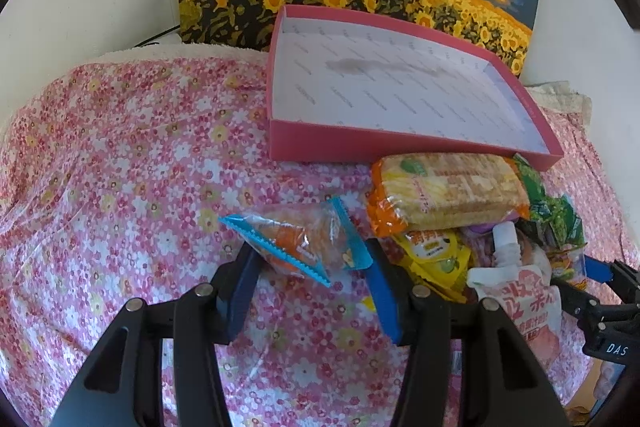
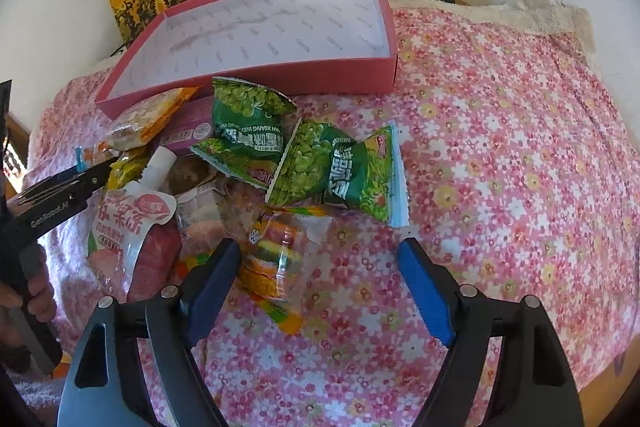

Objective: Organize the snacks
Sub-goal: 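Close left tool on the clear candy bag while right tool grasps the burger gummy packet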

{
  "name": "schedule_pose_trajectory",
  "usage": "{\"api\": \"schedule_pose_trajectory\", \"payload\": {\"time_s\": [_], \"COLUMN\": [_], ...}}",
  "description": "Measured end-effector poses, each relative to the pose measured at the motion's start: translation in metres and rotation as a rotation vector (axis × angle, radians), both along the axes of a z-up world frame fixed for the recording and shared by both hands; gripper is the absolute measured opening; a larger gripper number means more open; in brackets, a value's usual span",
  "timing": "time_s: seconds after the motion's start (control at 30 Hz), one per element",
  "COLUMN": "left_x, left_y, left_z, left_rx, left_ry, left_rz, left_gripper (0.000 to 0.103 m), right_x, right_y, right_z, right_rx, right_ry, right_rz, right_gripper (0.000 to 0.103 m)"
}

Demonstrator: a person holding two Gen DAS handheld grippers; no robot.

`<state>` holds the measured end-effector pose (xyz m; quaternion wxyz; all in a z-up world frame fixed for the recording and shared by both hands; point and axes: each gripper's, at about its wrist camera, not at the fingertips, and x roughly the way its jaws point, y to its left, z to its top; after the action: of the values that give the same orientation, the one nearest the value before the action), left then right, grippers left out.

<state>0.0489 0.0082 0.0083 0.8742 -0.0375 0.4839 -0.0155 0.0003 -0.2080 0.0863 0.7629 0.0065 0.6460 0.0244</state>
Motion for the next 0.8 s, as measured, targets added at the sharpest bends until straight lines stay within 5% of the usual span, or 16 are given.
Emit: {"api": "schedule_pose_trajectory", "payload": {"time_s": [0.13,0.4,0.8], "left_x": [0.003,0.005,-0.013], "left_y": [-0.001,0.000,0.012], "left_z": [-0.001,-0.001,0.007], "left_rx": [0.007,0.001,-0.014], "left_ry": [-0.001,-0.004,-0.014], "left_rz": [-0.005,-0.004,0.002], "left_gripper": [0.055,0.055,0.046], "right_x": [0.001,-0.003,-0.008], "right_y": [0.001,-0.006,-0.012], "right_z": [0.000,0.005,0.017], "right_rx": [-0.017,-0.064,-0.011], "right_ry": [-0.010,-0.029,-0.052], "right_rz": [0.002,-0.029,-0.049], "right_gripper": [0.079,0.041,0.038]}}
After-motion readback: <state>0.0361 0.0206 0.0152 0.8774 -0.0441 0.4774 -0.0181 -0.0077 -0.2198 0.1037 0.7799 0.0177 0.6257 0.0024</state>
